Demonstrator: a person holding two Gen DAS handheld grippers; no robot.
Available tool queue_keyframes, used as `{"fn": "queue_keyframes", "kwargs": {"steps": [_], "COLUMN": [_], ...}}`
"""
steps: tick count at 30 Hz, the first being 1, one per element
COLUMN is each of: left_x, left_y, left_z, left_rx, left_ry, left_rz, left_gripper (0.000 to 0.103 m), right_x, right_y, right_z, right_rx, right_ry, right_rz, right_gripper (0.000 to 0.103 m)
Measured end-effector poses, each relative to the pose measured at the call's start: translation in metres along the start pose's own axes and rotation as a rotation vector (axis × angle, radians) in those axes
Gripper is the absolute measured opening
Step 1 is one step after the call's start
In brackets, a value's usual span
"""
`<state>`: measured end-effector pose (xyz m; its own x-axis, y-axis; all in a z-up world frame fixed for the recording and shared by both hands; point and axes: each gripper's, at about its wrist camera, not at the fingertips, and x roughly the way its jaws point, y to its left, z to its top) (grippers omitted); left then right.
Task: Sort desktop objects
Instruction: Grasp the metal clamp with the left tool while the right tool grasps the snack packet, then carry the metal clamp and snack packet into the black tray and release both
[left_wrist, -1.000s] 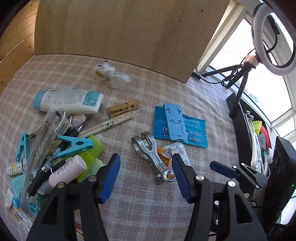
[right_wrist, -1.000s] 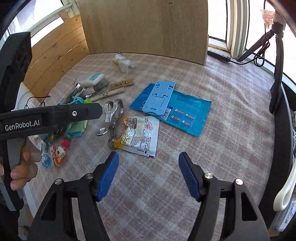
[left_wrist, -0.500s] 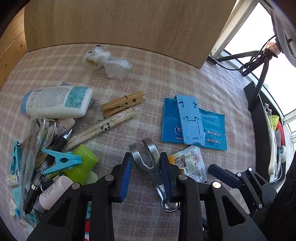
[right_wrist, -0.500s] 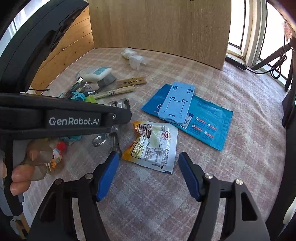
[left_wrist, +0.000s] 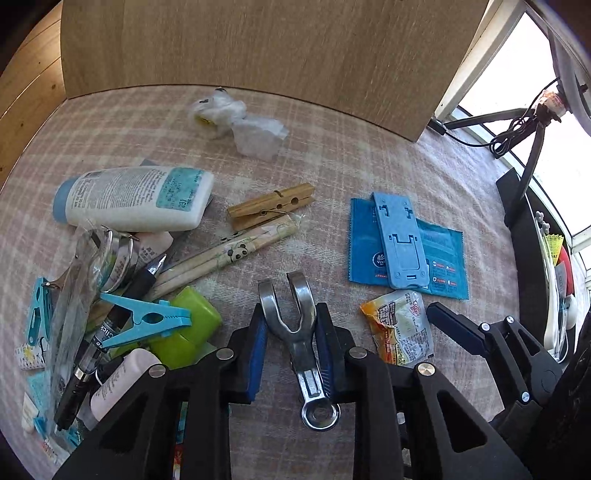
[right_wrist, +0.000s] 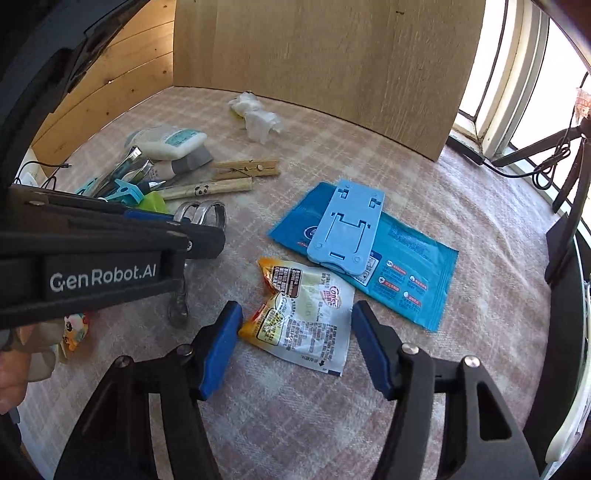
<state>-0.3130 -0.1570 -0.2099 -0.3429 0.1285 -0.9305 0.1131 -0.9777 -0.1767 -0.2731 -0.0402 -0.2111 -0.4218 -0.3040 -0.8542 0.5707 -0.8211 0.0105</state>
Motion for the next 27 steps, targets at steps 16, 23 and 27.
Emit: {"fn": "queue_keyframes", "kwargs": {"steps": [16,23,27], "left_x": [-0.022,-0.045,-0.055], "left_y": [-0.014,-0.036,-0.055], "left_z": [-0.014,-0.021,-0.026], "left_rx": [0.039,0.103,0.131], "left_ry": [-0.041,-0.080,-0.104], "left_rz": [-0.028,-0.007,-0.011], "left_gripper": [0.023,0.023,0.023], "right_x": [-0.038,-0.077,-0.098], "right_y": [-0.033,-0.041,-0.056], "right_z": [-0.024,-0.027,-0.026], "right_rx": [0.143,0.137,0.157], "right_ry": [0.010,-0.054,-0.092], "right_rz": [0.118,0.051,0.010], "right_gripper": [0.043,0.043,0.043]}}
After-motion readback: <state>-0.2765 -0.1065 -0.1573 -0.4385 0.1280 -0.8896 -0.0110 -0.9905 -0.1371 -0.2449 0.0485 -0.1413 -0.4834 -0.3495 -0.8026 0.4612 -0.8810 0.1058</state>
